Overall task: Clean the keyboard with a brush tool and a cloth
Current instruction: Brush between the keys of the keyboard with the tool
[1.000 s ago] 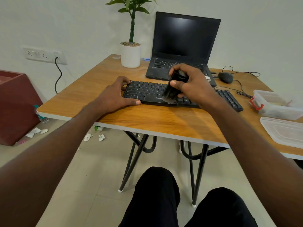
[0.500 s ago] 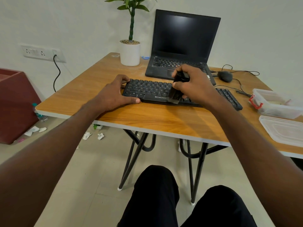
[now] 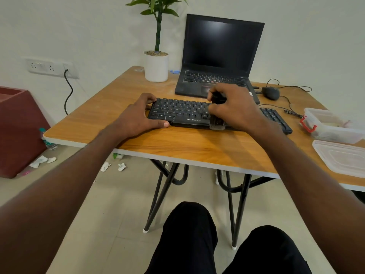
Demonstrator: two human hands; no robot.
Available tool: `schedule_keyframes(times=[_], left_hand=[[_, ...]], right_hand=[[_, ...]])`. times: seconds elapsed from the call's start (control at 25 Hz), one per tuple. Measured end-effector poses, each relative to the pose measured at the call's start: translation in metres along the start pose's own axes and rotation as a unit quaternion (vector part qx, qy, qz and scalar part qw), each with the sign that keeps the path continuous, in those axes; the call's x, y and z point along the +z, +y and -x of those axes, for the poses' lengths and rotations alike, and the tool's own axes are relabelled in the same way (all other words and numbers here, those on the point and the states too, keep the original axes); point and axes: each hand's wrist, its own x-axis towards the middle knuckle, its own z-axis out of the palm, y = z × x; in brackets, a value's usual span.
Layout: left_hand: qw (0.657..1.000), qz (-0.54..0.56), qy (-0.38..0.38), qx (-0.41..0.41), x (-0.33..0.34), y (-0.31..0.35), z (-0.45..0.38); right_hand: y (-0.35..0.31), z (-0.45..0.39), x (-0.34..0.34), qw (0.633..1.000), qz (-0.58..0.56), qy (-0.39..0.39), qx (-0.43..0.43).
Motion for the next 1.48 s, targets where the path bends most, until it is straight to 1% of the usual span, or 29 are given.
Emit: schedule_keyframes(times=[0.08, 0.12, 0.16, 0.24, 0.28, 0.32, 0.4, 0.48, 0.56, 0.64, 0.76, 0.84, 0.88, 0.96, 1.0, 1.04, 1.12, 1.2, 1.32, 1.4, 1.48], left_hand=[[1.000, -0.001, 0.001, 0.000, 0.000, 0.000, -0.001], [1.000, -0.002, 0.001, 0.001, 0.000, 0.000, -0.001], [1.000, -0.001, 0.000, 0.001, 0.001, 0.000, -0.002], [1.000, 0.003, 0.001, 0.002, 0.001, 0.001, -0.002], [1.000, 0.005, 0.002, 0.001, 0.001, 0.001, -0.002], [1.000, 0.006, 0.001, 0.000, 0.000, 0.002, -0.002], [1.000, 0.007, 0.000, -0.003, -0.001, 0.003, -0.001], [1.000, 0.010, 0.002, -0.003, -0.001, 0.002, 0.000], [1.000, 0.010, 0.004, -0.004, 0.000, 0.002, 0.000], [1.000, 0.005, 0.003, -0.005, 0.000, 0.003, 0.001], [1.000, -0.005, 0.001, -0.007, 0.000, 0.004, 0.001], [1.000, -0.001, 0.002, -0.004, 0.000, 0.003, 0.002], [1.000, 0.001, 0.002, -0.003, 0.000, 0.003, 0.002], [1.000, 0.004, 0.001, -0.002, -0.001, 0.004, 0.003], [1.000, 0.006, 0.001, -0.003, -0.001, 0.004, 0.003], [1.000, 0.005, 0.001, -0.005, -0.001, 0.005, 0.003], [1.000, 0.000, 0.002, -0.004, -0.001, 0.004, 0.003], [1.000, -0.005, 0.001, -0.007, -0.001, 0.004, 0.001], [1.000, -0.013, -0.002, -0.010, -0.001, 0.008, 0.003], [1.000, -0.021, 0.001, -0.012, -0.001, 0.012, 0.006], [0.999, -0.040, 0.005, -0.012, 0.000, 0.016, 0.009]], right_hand=[[0.004, 0.001, 0.002, 0.997, 0.062, 0.038, -0.008], [0.003, 0.001, 0.008, 0.998, 0.050, 0.045, -0.020], [0.002, 0.000, 0.014, 0.999, -0.002, 0.043, -0.029], [-0.001, -0.001, 0.023, 0.987, -0.161, 0.024, -0.017], [0.001, -0.003, 0.023, 0.980, -0.196, 0.028, -0.014], [0.006, -0.004, 0.021, 0.983, -0.179, 0.044, -0.017], [0.018, -0.006, 0.014, 0.992, -0.090, 0.089, -0.017], [0.025, -0.006, 0.007, 0.992, -0.010, 0.123, 0.003], [0.024, -0.007, 0.008, 0.991, 0.041, 0.127, 0.012], [0.016, -0.009, 0.020, 0.995, 0.031, 0.095, -0.009], [-0.004, -0.019, 0.040, 0.996, -0.064, 0.058, -0.029], [-0.021, -0.028, 0.051, 0.988, -0.145, 0.044, -0.035], [-0.029, -0.033, 0.057, 0.979, -0.200, 0.037, -0.032], [-0.043, -0.039, 0.067, 0.947, -0.320, 0.012, 0.000], [-0.048, -0.040, 0.070, 0.932, -0.361, 0.002, 0.020], [-0.049, -0.039, 0.072, 0.927, -0.374, 0.000, 0.032], [-0.041, -0.033, 0.064, 0.941, -0.338, 0.012, 0.028], [-0.019, -0.023, 0.045, 0.962, -0.269, 0.033, 0.018], [0.024, -0.005, 0.007, 0.978, -0.196, 0.059, 0.043], [0.048, 0.009, -0.010, 0.982, -0.139, 0.115, 0.060], [0.064, 0.022, -0.015, 0.975, -0.102, 0.185, 0.067]])
